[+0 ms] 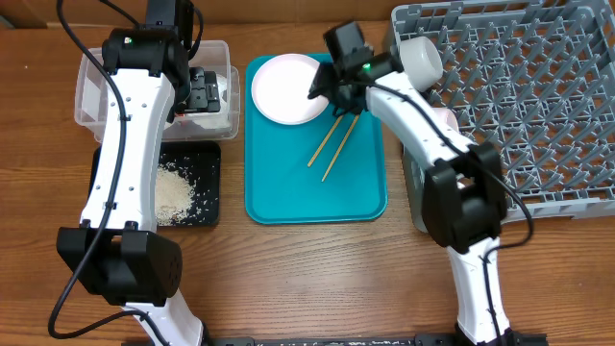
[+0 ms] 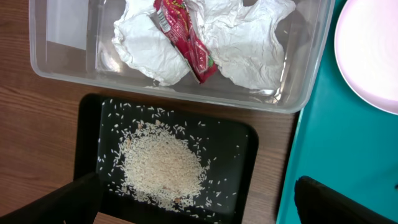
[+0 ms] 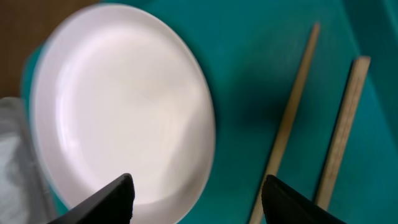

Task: Sort waste into correct bins and load items into the dishwasher
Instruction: 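Move the right gripper to the white plate and grasp its edge, then lift the white plate and stand it in the dish rack, then reach the right gripper to the chopsticks and grasp one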

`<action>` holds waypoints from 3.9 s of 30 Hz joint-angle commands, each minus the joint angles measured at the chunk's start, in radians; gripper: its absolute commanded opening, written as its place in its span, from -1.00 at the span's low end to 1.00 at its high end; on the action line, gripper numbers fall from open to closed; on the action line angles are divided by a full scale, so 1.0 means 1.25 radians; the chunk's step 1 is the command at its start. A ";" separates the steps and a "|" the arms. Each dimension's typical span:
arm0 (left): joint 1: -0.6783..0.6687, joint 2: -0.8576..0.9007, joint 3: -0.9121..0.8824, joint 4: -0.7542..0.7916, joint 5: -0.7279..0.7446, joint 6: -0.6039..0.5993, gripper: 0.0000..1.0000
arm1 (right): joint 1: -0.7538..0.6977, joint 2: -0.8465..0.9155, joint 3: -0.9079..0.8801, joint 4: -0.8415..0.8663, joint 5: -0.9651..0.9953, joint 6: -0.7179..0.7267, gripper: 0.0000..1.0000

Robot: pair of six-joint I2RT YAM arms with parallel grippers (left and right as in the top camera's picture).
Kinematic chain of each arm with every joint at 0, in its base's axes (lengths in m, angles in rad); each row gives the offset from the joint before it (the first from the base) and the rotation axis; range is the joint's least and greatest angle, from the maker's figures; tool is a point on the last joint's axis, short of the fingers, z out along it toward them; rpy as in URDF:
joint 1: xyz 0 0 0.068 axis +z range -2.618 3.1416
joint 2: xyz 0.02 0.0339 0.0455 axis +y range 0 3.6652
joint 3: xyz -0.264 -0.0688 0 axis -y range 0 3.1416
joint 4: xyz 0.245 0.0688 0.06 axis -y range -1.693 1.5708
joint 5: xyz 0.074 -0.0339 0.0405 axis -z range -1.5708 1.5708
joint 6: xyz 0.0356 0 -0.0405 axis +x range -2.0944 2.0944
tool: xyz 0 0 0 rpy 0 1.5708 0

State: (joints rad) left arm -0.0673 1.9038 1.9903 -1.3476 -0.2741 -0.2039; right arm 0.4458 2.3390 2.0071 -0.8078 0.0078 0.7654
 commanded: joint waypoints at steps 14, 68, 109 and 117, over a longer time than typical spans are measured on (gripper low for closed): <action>0.003 -0.021 0.017 -0.002 -0.011 -0.005 1.00 | 0.053 0.053 0.005 -0.008 0.089 0.046 -0.24; 0.003 -0.021 0.017 -0.002 -0.011 -0.005 1.00 | -0.117 -0.430 0.104 -0.248 0.802 -0.748 -0.92; 0.003 -0.021 0.017 -0.002 -0.011 -0.005 1.00 | -0.289 -0.235 -0.126 0.121 0.664 -0.917 -0.92; 0.003 -0.021 0.017 -0.002 -0.011 -0.005 1.00 | -0.290 -0.236 -0.125 0.094 0.643 -0.714 0.28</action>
State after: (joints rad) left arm -0.0673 1.9038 1.9903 -1.3472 -0.2745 -0.2039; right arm 0.0868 2.0357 1.8500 -0.6960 0.8371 -0.2634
